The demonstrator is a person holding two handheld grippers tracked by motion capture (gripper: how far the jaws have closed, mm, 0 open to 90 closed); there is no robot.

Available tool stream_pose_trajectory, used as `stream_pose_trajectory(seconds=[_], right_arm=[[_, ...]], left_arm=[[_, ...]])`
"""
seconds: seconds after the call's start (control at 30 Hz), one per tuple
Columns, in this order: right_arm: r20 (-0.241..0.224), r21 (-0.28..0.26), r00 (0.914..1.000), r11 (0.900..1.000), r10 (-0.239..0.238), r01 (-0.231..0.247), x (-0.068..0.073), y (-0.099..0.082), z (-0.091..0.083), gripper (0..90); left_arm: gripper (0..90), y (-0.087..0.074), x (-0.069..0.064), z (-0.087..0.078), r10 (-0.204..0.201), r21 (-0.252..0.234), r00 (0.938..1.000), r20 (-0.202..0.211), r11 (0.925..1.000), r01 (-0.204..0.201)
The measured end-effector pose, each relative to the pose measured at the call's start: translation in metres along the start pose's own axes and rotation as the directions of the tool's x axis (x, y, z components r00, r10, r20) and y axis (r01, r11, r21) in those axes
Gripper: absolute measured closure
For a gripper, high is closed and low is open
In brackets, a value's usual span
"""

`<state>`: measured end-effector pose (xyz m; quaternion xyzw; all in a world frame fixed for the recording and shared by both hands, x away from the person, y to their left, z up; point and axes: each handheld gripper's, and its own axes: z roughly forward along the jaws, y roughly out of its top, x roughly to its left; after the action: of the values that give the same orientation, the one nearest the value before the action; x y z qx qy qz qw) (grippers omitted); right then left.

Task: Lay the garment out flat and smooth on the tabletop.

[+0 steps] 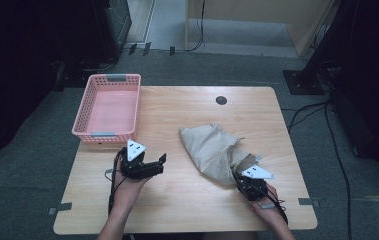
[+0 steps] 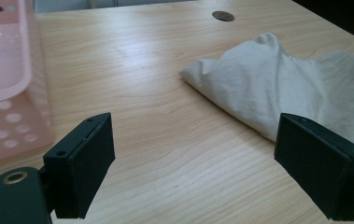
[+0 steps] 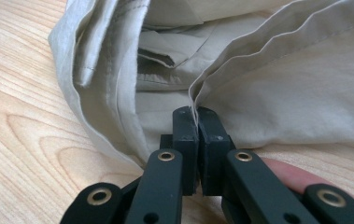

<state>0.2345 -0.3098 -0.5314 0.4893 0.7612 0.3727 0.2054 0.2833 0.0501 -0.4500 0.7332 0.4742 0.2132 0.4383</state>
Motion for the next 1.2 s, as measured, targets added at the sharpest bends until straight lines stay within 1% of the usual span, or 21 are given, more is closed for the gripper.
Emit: stream_pose_trajectory(seconds=[0.1, 0.23, 0.37, 0.47, 0.53, 0.57, 0.6, 0.67, 0.73, 0.77, 0.8, 0.83, 0.87, 0.9, 0.93, 0.97, 1.0, 1.03, 1.13, 1.17, 1.2], right_arm=[[-0.003, 0.0, 1.0, 1.0, 0.002, -0.002, 0.0, 0.0, 0.0, 88.2], [-0.002, -0.001, 1.0, 1.0, 0.002, -0.002, 0.0, 0.0, 0.0, 88.2], [0.0, -0.003, 1.0, 1.0, 0.0, 0.0, 0.0, 0.0, 0.0, 88.2], [0.009, -0.003, 0.9999, 1.0, -0.005, 0.005, 0.002, -0.001, 0.0, 88.0], [0.023, -0.006, 0.9996, 0.9999, -0.015, 0.015, 0.003, -0.001, 0.0, 84.0], [0.034, -0.006, 0.9993, 0.9998, -0.016, 0.017, 0.003, -0.001, 0.0, 79.0], [0.038, -0.003, 0.9993, 1.0, 0.004, -0.004, 0.003, -0.001, -0.001, 74.6], [0.011, -0.008, 0.9998, 0.9998, 0.018, -0.018, 0.001, -0.001, -0.003, 68.1], [-0.007, -0.02, 0.9999, 0.9997, 0.01, -0.01, -0.001, 0.0, -0.008, 63.0], [-0.011, -0.038, 0.9999, 0.9992, 0.013, -0.013, -0.004, 0.002, -0.013, 61.3], [-0.01, -0.049, 0.9996, 0.9985, 0.025, -0.025, -0.006, 0.004, -0.016, 61.2], [-0.008, -0.067, 0.9984, 0.9961, 0.057, -0.057, -0.01, 0.009, -0.02, 61.1], [-0.023, -0.104, 0.992, 0.9866, 0.124, -0.126, -0.016, 0.019, -0.027, 60.6], [-0.026, -0.132, 0.9872, 0.9783, 0.157, -0.159, -0.019, 0.026, -0.031, 58.1], [0.009, -0.161, 0.9849, 0.9724, 0.173, -0.169, -0.021, 0.035, -0.033, 55.4], [0.009, -0.161, 0.9849, 0.9724, 0.173, -0.169, -0.021, 0.035, -0.033, 55.4], [0.087, -0.177, 0.9809, 0.9717, 0.174, -0.156, -0.023, 0.048, -0.029, 51.7], [0.12, -0.177, 0.9766, 0.9719, 0.178, -0.156, -0.023, 0.054, -0.024, 49.8], [0.161, -0.166, 0.9649, 0.9694, 0.207, -0.181, -0.025, 0.063, -0.007, 47.3], [0.167, -0.159, 0.9628, 0.9695, 0.213, -0.187, -0.024, 0.064, 0.001, 46.3], [0.174, -0.143, 0.9623, 0.9723, 0.209, -0.185, -0.023, 0.064, 0.009, 44.8]], left_arm=[[12.9, 0.006, -0.008, 0.01, 0.005, 0.011, 1.0, 0.007, 0.9999, -0.005], [13.2, 0.01, -0.017, 0.025, -0.002, 0.028, 0.9995, 0.031, 0.9996, 0.001], [16.7, 0.011, -0.033, 0.044, 0.027, 0.055, 0.9981, 0.056, 0.9981, -0.03], [16.7, 0.01, -0.04, 0.051, 0.033, 0.063, 0.997, 0.071, 0.9973, -0.037], [16.7, 0.008, -0.042, 0.054, 0.033, 0.068, 0.9969, 0.072, 0.9969, -0.038], [16.7, 0.007, -0.042, 0.055, 0.036, 0.071, 0.9968, 0.072, 0.9966, -0.041], [16.7, 0.007, -0.042, 0.055, 0.035, 0.071, 0.9969, 0.071, 0.9967, -0.04], [16.7, 0.006, -0.04, 0.056, 0.024, 0.07, 0.9973, 0.07, 0.9972, -0.029], [16.7, 0.006, -0.038, 0.055, 0.017, 0.064, 0.9976, 0.067, 0.9977, -0.022], [16.7, 0.006, -0.037, 0.055, 0.021, 0.063, 0.9976, 0.066, 0.9977, -0.025], [16.7, 0.006, -0.036, 0.054, 0.022, 0.06, 0.9975, 0.068, 0.9978, -0.026], [16.7, 0.007, -0.036, 0.054, 0.021, 0.055, 0.9975, 0.067, 0.9982, -0.025], [16.7, 0.007, -0.035, 0.054, 0.025, 0.056, 0.9976, 0.065, 0.998, -0.028], [16.7, 0.007, -0.035, 0.054, 0.025, 0.056, 0.9976, 0.065, 0.998, -0.028], [16.7, 0.007, -0.034, 0.054, 0.022, 0.054, 0.9977, 0.064, 0.9982, -0.025], [16.7, 0.007, -0.034, 0.054, 0.022, 0.054, 0.9977, 0.064, 0.9982, -0.025], [16.7, 0.007, -0.033, 0.054, 0.019, 0.054, 0.9979, 0.063, 0.9983, -0.022], [16.7, 0.006, -0.034, 0.053, 0.021, 0.058, 0.9978, 0.062, 0.998, -0.025], [16.8, 0.006, -0.034, 0.051, 0.031, 0.059, 0.9972, 0.068, 0.9976, -0.035], [16.7, 0.006, -0.034, 0.05, 0.033, 0.06, 0.9972, 0.066, 0.9975, -0.037], [16.7, 0.006, -0.033, 0.049, 0.037, 0.06, 0.997, 0.068, 0.9973, -0.041]])
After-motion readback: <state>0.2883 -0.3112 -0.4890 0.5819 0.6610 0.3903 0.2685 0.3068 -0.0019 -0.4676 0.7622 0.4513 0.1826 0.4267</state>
